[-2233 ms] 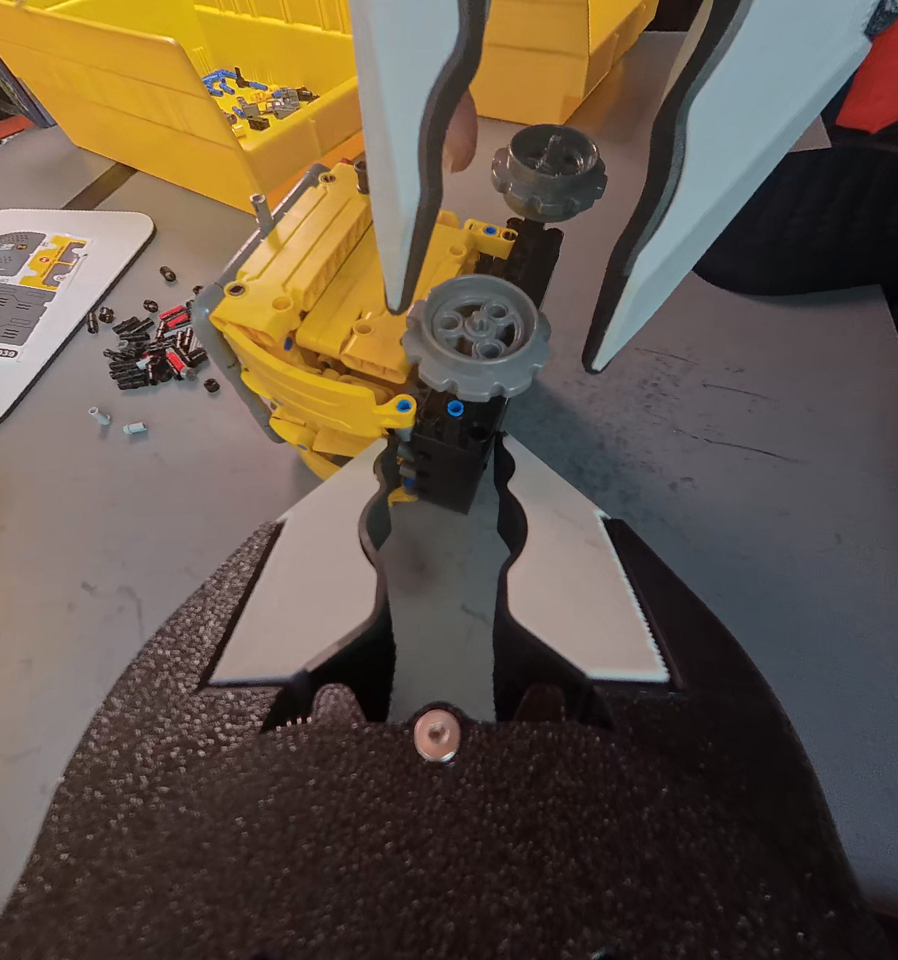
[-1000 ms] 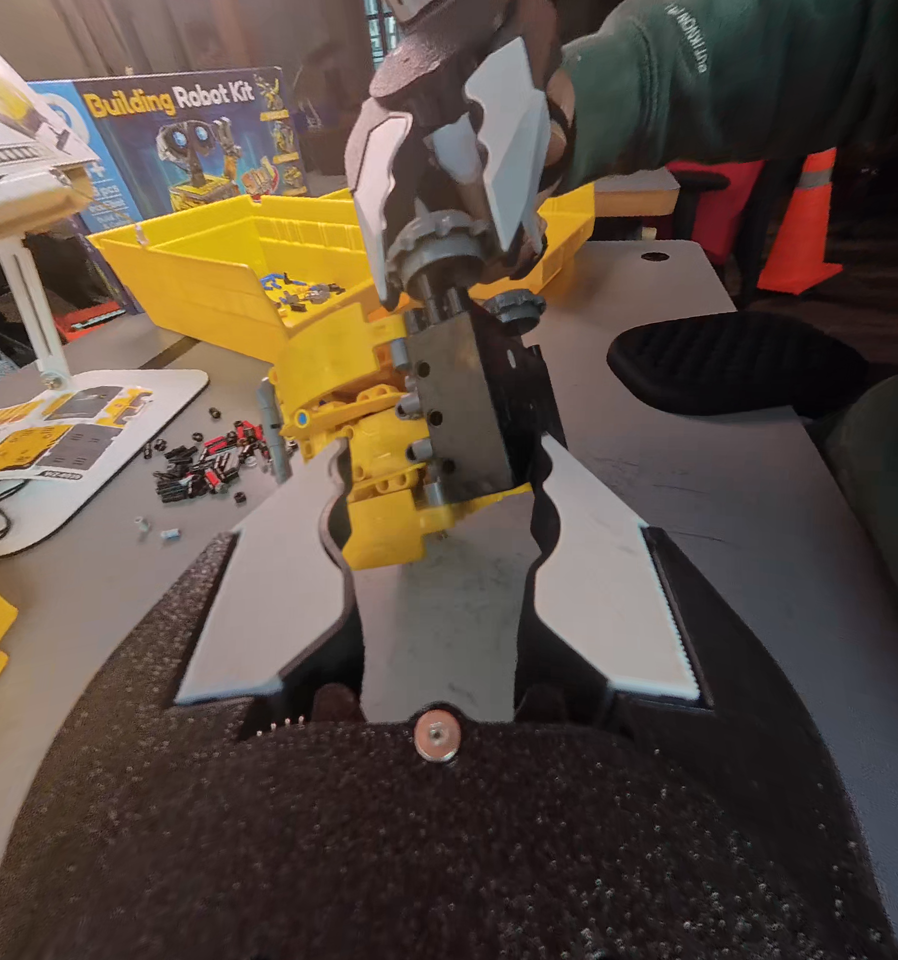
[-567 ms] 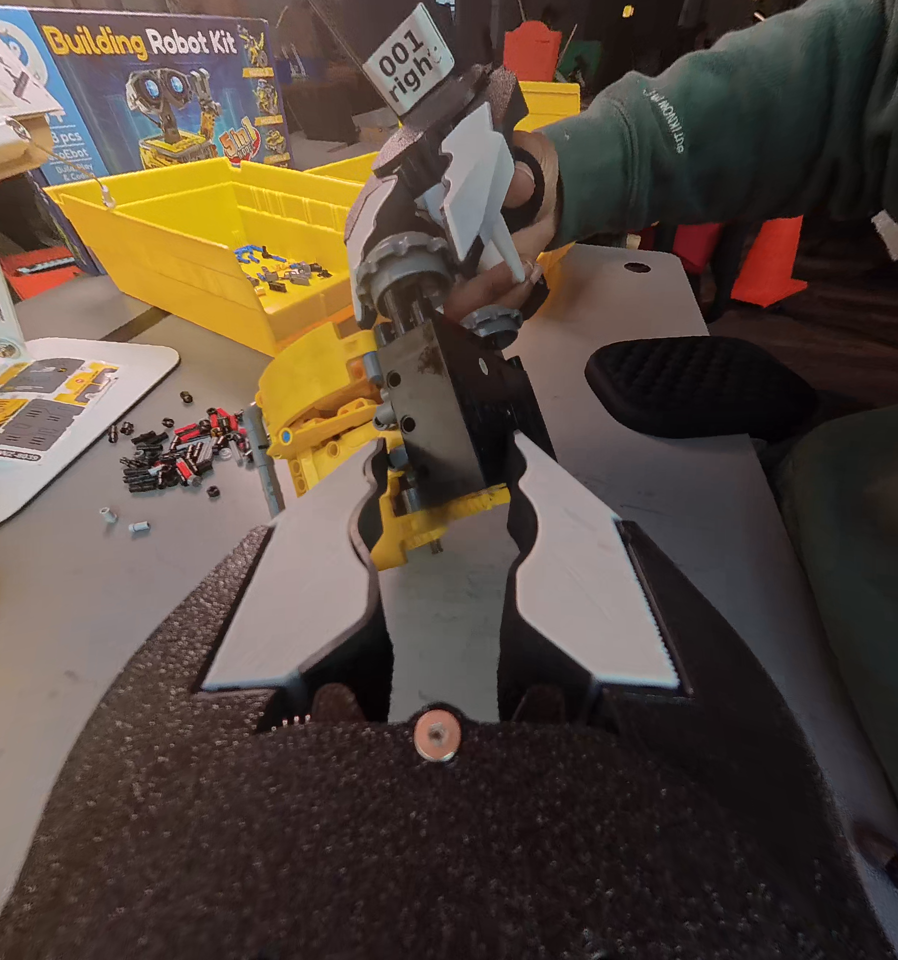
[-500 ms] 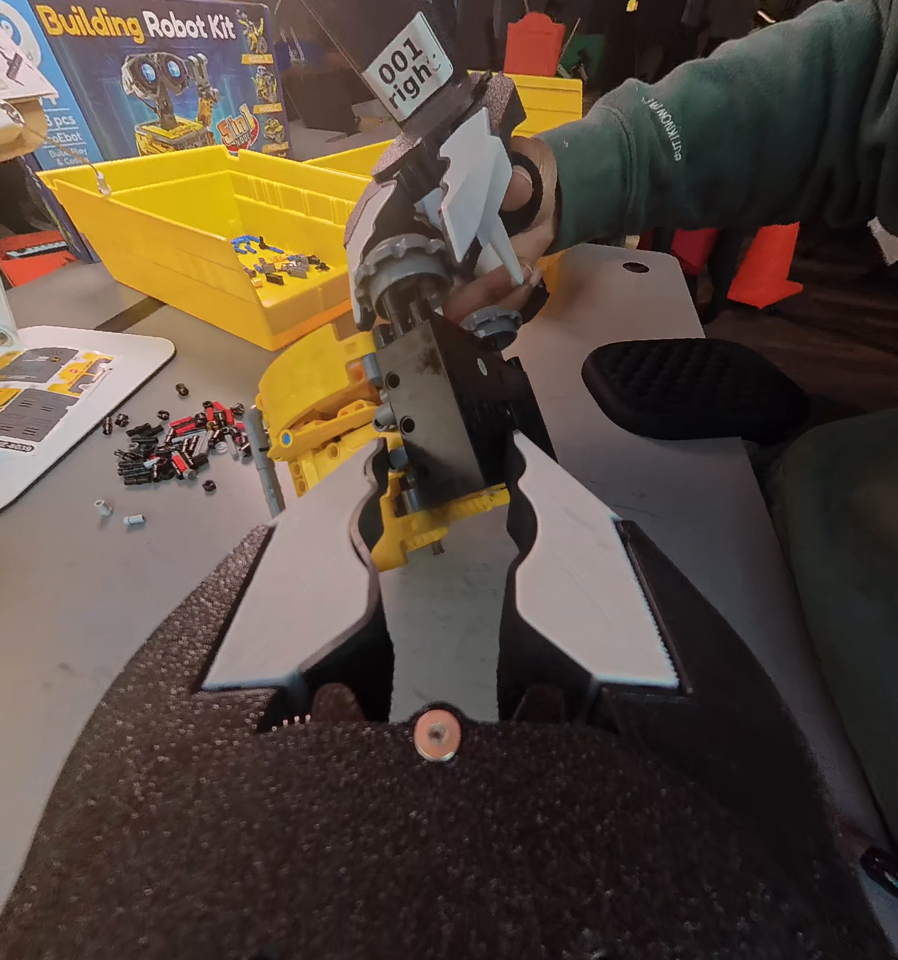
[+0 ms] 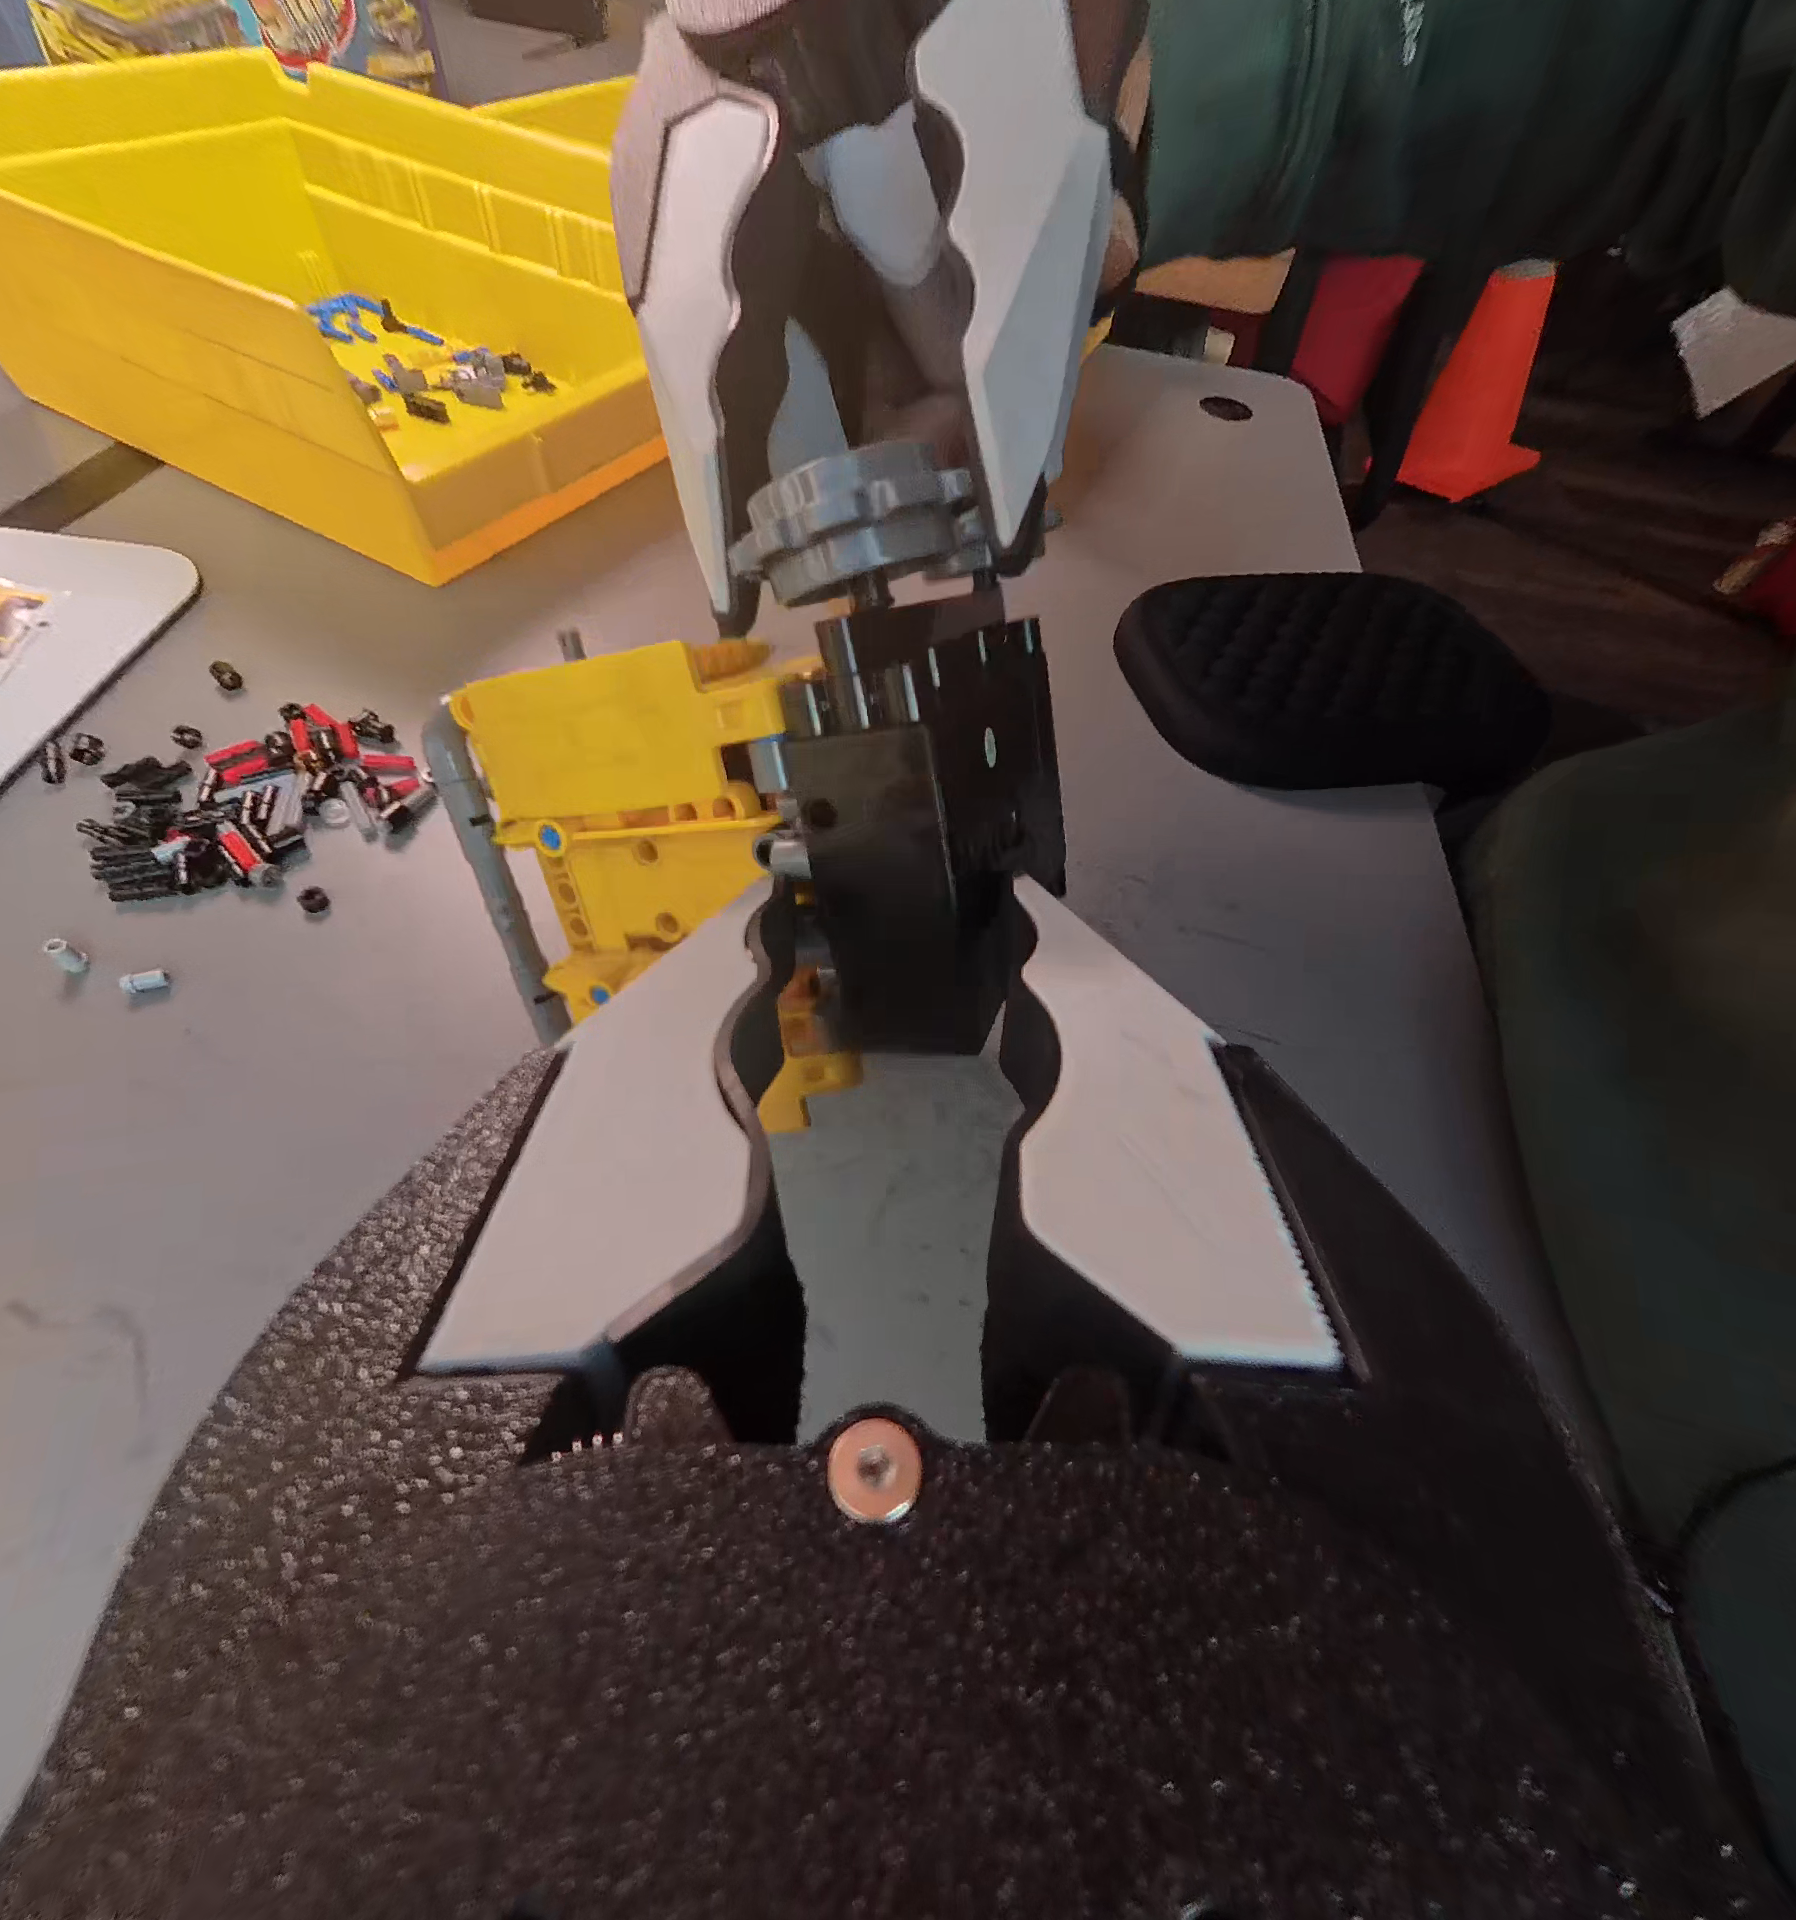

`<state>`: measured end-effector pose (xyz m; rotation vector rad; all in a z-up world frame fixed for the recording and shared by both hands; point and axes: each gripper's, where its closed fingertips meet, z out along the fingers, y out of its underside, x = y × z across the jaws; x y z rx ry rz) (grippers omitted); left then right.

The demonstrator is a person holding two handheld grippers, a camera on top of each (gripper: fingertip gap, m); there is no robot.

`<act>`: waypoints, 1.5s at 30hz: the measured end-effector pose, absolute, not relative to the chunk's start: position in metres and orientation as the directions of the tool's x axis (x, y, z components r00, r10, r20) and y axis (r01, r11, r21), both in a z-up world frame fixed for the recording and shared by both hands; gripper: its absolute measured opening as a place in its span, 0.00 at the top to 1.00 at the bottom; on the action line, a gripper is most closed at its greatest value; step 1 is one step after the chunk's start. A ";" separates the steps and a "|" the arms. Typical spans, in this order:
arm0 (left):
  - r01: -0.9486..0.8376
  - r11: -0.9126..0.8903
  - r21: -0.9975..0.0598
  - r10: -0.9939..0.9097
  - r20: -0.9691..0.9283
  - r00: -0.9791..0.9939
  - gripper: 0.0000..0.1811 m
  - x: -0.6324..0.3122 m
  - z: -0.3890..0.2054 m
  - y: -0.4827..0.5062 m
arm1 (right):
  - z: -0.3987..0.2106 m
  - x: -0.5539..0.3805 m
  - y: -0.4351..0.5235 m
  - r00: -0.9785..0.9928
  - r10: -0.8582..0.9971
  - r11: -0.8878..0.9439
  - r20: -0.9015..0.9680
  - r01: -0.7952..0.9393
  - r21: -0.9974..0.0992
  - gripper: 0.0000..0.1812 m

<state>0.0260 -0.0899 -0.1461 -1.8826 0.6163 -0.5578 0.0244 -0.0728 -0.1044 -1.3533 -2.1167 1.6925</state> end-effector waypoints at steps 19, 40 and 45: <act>-0.112 -0.363 -0.925 -0.627 0.153 0.764 0.81 0.025 -0.157 -0.084 | -0.113 0.022 -0.070 -0.566 0.768 0.200 -0.300 0.656 -0.727 0.77; -0.053 -0.399 -0.916 -0.620 0.226 0.751 0.81 0.022 -0.156 -0.085 | -0.114 0.017 -0.072 -0.526 0.774 0.157 -0.354 0.699 -0.697 0.77; -0.157 -0.352 -0.923 -0.658 0.125 0.743 0.81 0.022 -0.165 -0.091 | -0.121 0.021 -0.082 -0.601 0.771 0.339 -0.208 0.665 -0.665 0.77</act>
